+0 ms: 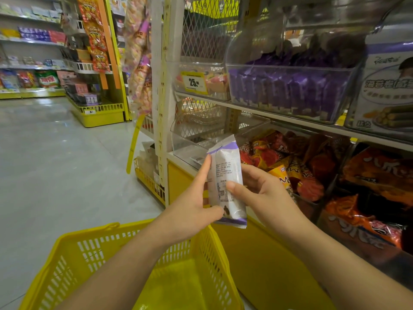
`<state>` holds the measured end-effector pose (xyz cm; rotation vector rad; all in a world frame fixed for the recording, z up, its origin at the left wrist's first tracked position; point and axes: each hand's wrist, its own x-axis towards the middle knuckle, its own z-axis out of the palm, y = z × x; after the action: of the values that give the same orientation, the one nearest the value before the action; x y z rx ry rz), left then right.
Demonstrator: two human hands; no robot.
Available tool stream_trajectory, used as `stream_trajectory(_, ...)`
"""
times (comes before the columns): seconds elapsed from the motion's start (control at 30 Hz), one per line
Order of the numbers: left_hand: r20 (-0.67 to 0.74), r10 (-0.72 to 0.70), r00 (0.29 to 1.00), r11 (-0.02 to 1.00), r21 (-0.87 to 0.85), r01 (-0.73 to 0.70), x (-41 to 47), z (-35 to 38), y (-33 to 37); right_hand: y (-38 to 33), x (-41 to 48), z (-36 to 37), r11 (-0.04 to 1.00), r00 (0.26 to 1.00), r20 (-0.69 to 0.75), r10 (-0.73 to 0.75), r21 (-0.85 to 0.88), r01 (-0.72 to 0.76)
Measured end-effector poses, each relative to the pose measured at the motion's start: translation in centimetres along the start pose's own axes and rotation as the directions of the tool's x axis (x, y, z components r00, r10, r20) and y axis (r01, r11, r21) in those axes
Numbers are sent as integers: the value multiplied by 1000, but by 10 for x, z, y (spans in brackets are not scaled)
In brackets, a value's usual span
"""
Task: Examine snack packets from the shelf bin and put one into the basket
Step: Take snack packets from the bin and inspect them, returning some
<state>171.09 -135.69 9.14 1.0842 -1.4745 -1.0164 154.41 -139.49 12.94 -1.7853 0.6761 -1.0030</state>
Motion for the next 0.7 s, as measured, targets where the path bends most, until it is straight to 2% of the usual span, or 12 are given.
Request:
stream_trajectory(0.1, 37, 35, 999, 989, -148, -29, 3, 11, 10, -11, -7, -7, 999, 999, 34, 35, -13, -35)
stream_trajectory(0.2, 48, 26, 999, 981, -191, -17, 2, 24, 23, -22, -17, -14, 996, 995, 63, 77, -38, -75)
stream_trajectory(0.27, 34, 30, 999, 976, -215, -22, 2, 33, 31, -29, -25, -19, 996, 999, 14, 49, -80, -48)
stream_trajectory(0.37, 26, 42, 999, 969, -244, -34, 4, 41, 48, -43, -35, -33, 986, 990, -143, -19, -165, -5)
stream_trajectory(0.47, 17, 129, 992, 989, -81, -127, 2, 42, 73, -66, -44, -54, 997, 961, -276, 15, -69, -36)
stream_trajectory(0.53, 62, 194, 979, 979, 54, -197, -2, 45, 96, -86, -51, -73, 997, 966, -259, 19, -73, -39)
stream_trajectory(0.63, 168, 263, 950, 929, 223, -296, -2, 57, 135, -129, -64, -103, 976, 989, -133, -62, -217, 32)
stream_trajectory(0.7, 226, 305, 925, 866, 340, -368, 2, 68, 163, -162, -71, -122, 910, 991, -56, -121, -405, 88)
